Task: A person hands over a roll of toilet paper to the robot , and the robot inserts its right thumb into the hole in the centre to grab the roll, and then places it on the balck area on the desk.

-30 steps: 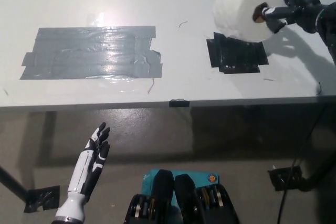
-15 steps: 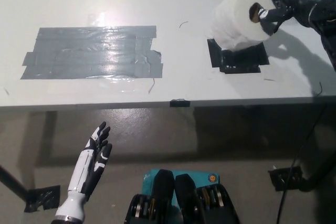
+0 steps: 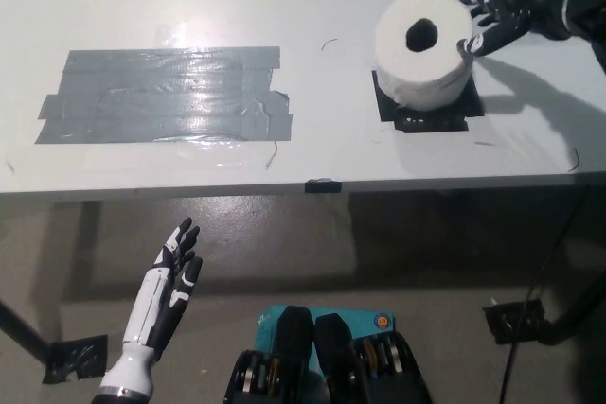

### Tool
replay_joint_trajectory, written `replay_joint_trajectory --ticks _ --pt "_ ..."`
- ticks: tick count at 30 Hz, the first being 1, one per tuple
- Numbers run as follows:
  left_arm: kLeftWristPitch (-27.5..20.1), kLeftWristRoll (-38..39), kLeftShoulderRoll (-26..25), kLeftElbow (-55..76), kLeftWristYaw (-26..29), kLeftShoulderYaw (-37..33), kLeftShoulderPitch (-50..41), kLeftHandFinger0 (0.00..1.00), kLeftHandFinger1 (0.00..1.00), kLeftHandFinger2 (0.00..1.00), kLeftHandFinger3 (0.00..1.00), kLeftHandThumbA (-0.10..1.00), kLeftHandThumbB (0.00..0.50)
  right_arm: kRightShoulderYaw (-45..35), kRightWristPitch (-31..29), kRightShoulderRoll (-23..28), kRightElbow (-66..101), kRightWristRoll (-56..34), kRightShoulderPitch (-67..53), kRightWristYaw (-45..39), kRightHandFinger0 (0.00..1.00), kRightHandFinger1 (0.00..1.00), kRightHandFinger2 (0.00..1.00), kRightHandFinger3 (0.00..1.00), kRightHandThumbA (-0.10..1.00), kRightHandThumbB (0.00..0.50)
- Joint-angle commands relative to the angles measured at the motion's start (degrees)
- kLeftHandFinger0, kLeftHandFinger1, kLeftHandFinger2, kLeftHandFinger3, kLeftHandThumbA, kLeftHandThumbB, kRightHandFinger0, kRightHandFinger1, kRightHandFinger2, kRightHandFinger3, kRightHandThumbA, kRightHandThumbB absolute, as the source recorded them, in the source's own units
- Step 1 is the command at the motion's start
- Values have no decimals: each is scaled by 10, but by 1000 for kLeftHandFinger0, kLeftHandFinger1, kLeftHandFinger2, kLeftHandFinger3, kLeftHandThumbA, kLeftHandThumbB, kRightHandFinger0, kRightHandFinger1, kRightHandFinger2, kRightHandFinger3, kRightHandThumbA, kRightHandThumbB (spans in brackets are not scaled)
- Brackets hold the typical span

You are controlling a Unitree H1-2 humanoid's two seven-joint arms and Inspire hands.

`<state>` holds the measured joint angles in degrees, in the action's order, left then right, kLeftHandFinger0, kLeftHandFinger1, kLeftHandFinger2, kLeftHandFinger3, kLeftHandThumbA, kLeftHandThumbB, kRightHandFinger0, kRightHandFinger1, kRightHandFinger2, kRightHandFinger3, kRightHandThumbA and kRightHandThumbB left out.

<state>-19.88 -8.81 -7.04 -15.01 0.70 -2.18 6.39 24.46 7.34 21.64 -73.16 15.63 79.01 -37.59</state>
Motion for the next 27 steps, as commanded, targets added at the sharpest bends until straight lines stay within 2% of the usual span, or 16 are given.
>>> replay_joint_trajectory --ticks 1,2,3,4,6,8,11,13,16,19,22,27 --pt "-11 -6 -5 10 9 5 8 1000 1000 1000 1000 925 140 4 2 27 19 17 68 -36 1000 1000 1000 1000 537 498" --pt "-11 -5 -5 8 9 6 9 1000 1000 1000 1000 927 146 10 13 28 21 28 76 -29 1000 1000 1000 1000 584 500" --pt "-8 -7 -4 10 10 6 7 1000 1000 1000 1000 929 148 17 23 29 19 37 88 -31 1000 1000 1000 1000 737 500" --pt "-9 -7 -4 11 9 5 6 1000 1000 1000 1000 928 140 5 11 34 23 27 94 -26 1000 1000 1000 1000 657 500" --pt "-10 -8 -3 13 9 4 5 1000 1000 1000 1000 930 138 -15 11 40 29 10 101 -20 1000 1000 1000 1000 630 500" --pt "-9 -11 -4 13 9 3 5 1000 1000 1000 1000 941 137 -45 18 47 40 -13 107 -5 1000 1000 1000 1000 627 500" --pt "-10 -6 -5 10 8 5 13 1000 1000 1000 1000 941 145 -87 3 65 83 -19 113 48 1000 1000 1000 1000 670 424" --pt "-14 -7 -5 8 10 7 19 1000 1000 1000 1000 942 144 -99 3 72 100 -10 119 65 1000 1000 1000 1000 689 421" --pt "-15 -5 -8 6 12 11 27 1000 1000 1000 1000 942 139 -121 -3 87 129 -11 126 79 1000 1000 1000 1000 705 452" --pt "-16 -4 -6 1 14 13 41 1000 1000 1000 1000 947 127 -157 -1 101 186 -31 121 81 1000 1000 1000 1000 688 429" --pt "-7 -3 -6 0 14 17 66 1000 1000 1000 1000 951 120 -200 22 112 303 -63 91 62 1000 1000 1000 1000 713 404" --pt "-5 4 -5 -6 11 19 101 1000 1000 1000 1000 962 94 -258 69 120 602 -103 -19 49 1000 1000 1000 1000 769 435"
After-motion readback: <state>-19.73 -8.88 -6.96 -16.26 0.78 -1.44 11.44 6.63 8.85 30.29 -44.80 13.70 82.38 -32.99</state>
